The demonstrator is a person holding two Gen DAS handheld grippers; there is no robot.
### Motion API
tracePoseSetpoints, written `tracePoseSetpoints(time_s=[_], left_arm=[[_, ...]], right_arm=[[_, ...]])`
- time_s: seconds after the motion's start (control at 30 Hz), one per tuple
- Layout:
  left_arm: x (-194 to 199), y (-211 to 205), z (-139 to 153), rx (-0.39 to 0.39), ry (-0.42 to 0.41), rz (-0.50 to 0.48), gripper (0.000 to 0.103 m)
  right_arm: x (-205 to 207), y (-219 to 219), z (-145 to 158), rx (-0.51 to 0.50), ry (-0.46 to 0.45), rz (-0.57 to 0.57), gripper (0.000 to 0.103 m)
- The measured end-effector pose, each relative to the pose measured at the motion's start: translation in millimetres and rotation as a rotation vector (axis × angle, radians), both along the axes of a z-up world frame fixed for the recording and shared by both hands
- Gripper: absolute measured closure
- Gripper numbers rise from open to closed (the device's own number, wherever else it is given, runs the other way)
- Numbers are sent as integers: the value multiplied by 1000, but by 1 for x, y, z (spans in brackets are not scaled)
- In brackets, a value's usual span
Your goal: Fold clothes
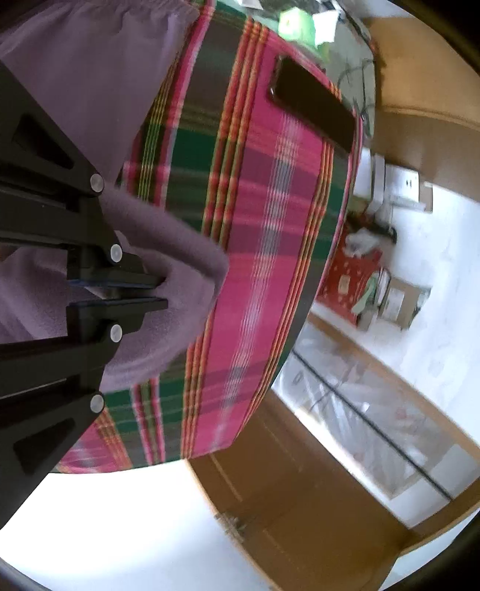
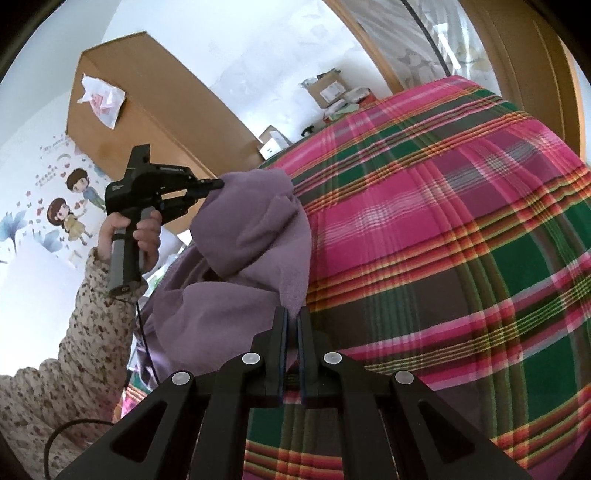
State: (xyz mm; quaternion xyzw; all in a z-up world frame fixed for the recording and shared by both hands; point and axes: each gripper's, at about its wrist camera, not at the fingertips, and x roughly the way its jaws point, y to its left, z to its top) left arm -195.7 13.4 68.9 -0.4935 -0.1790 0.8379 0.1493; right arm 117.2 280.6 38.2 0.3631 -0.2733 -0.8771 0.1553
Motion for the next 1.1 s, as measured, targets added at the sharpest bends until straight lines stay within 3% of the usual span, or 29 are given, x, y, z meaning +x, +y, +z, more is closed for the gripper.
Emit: tracePoseSetpoints(time_s=[0.27,0.5,0.77,0.87,0.97,1.1], left_arm=[[1,-3,-5,23,-11,-17,98],[23,-8,6,21,25,-68,89],[59,-13,25,28,55,-131,85],[74,-6,26,10,51,-189,79],[85,3,22,-14,42,-233,78],[89,6,10,-70,3,-232,78]], right_arm=[[-1,3,-4,12,-28,-10,97],[-7,5,-5,29,-35,-18,96],[-12,2,-4,75,-40,-22,93],[-14,3,1,82,-19,-32,91],[-18,6,7,77,4,-37,80],[-32,7,18,101,35,-38,77]])
